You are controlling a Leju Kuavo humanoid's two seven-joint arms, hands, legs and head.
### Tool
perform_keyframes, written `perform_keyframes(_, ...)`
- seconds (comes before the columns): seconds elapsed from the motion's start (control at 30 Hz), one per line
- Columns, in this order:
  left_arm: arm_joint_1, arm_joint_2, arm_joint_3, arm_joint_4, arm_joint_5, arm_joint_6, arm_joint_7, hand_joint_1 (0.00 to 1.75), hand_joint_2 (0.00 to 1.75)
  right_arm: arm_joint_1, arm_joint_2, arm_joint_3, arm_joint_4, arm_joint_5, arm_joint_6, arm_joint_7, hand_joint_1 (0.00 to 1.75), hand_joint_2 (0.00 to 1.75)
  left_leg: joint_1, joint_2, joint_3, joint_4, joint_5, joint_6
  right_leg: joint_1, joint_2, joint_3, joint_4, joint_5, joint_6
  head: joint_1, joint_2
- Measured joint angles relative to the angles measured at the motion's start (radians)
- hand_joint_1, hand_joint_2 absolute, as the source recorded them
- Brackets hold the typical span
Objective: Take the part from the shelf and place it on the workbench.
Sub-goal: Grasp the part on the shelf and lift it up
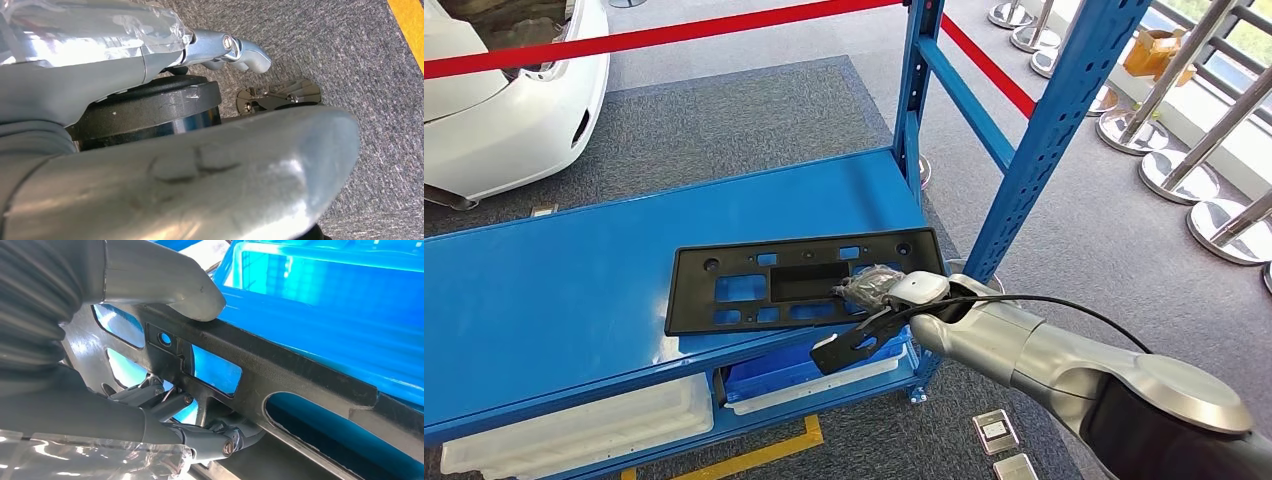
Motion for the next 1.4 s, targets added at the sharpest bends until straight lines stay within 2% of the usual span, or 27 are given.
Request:
perform_keyframes(1.07,0.000,0.000,0.000,0.000,0.000,0.000,0.000,0.00,0.00,0.000,-0.001,0.000,-0.002,0.000,0.000,0.000,1.24,1.75,0.000,0.000,0.000,-0.001,0.000,0.000,0.000,0.000,0.000,0.000,0.000,0.000,0.000,0.000)
perform_keyframes(1.2,0.000,0.000,0.000,0.000,0.000,0.002,-0.003,0.00,0.00,0.000,-0.001,0.000,-0.003,-0.004,-0.008,-0.003,1.75,1.75,0.000,0.000,0.000,-0.001,0.000,0.000,0.000,0.000,0.000,0.000,0.000,0.000,0.000,0.000)
perform_keyframes(1.27,0.001,0.000,0.000,0.000,-0.001,0.026,-0.048,0.00,0.00,0.027,-0.003,-0.016,-0.042,-0.056,-0.082,-0.040,1.75,1.75,0.001,-0.002,0.001,-0.001,0.000,0.000,0.001,-0.002,0.003,0.000,0.000,0.000,-0.003,0.000)
perform_keyframes(1.33,0.002,0.000,0.000,0.000,-0.004,0.065,-0.122,0.00,0.00,0.109,-0.014,-0.075,-0.163,-0.131,-0.264,-0.069,1.75,1.75,0.002,-0.003,-0.001,-0.001,0.000,0.000,0.003,-0.005,0.003,-0.001,0.001,0.000,0.003,0.000)
perform_keyframes(1.4,0.003,0.000,0.000,0.001,-0.007,0.085,-0.159,0.00,0.00,0.199,-0.022,-0.159,-0.314,-0.156,-0.455,-0.029,1.75,1.75,0.001,-0.002,-0.004,-0.002,0.001,-0.001,0.001,-0.004,-0.002,-0.001,0.003,0.000,0.010,0.000)
